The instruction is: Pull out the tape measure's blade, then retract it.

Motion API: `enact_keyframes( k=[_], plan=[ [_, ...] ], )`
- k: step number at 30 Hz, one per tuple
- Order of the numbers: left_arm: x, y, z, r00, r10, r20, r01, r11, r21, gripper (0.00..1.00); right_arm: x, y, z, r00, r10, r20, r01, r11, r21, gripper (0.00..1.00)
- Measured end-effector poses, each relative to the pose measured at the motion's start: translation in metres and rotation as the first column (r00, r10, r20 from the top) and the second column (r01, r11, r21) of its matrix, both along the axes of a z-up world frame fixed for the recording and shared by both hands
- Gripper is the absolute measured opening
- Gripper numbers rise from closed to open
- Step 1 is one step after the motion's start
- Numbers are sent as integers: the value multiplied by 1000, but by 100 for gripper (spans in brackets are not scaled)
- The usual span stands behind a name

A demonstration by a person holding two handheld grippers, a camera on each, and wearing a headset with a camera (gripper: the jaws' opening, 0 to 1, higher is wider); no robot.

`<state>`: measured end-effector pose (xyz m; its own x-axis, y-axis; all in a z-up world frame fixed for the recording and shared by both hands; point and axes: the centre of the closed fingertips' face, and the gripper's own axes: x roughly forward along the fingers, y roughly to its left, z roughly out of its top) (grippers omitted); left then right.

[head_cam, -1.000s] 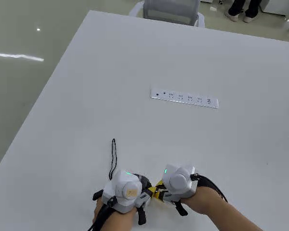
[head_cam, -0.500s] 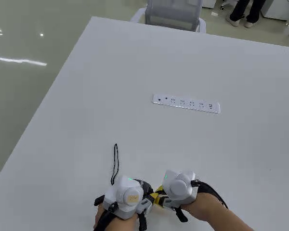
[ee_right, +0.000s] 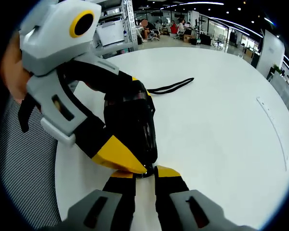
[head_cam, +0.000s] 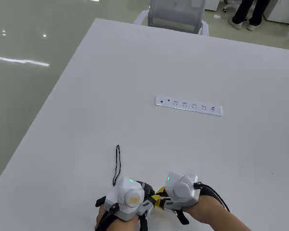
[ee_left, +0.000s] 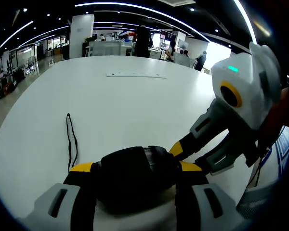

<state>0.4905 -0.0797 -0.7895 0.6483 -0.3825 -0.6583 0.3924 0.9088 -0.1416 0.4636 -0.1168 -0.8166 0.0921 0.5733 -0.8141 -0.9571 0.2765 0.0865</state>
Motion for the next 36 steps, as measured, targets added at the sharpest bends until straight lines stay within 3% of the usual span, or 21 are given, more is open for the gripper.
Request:
enact_keyframes(
  k=[19,23,25,36],
  plan=[
    [0,0,0,1000,-13,10,13,1000,-5,64,-7,-1,2,999,-5,34,4,999,46,22],
    [0,0,-1,1000,-16,8,16,1000,-8,64,-7,-3,1,999,-35,24,34,998,44,18],
    [0,0,0,1000,-21,10,21,1000,-6,64,-3,-4,0,998,-30,56,28,999,31,15],
    [-1,-1,0,1000,-23,9,23,1000,-7,64,-4,-1,0,998,-17,54,15,999,41,14]
  ],
)
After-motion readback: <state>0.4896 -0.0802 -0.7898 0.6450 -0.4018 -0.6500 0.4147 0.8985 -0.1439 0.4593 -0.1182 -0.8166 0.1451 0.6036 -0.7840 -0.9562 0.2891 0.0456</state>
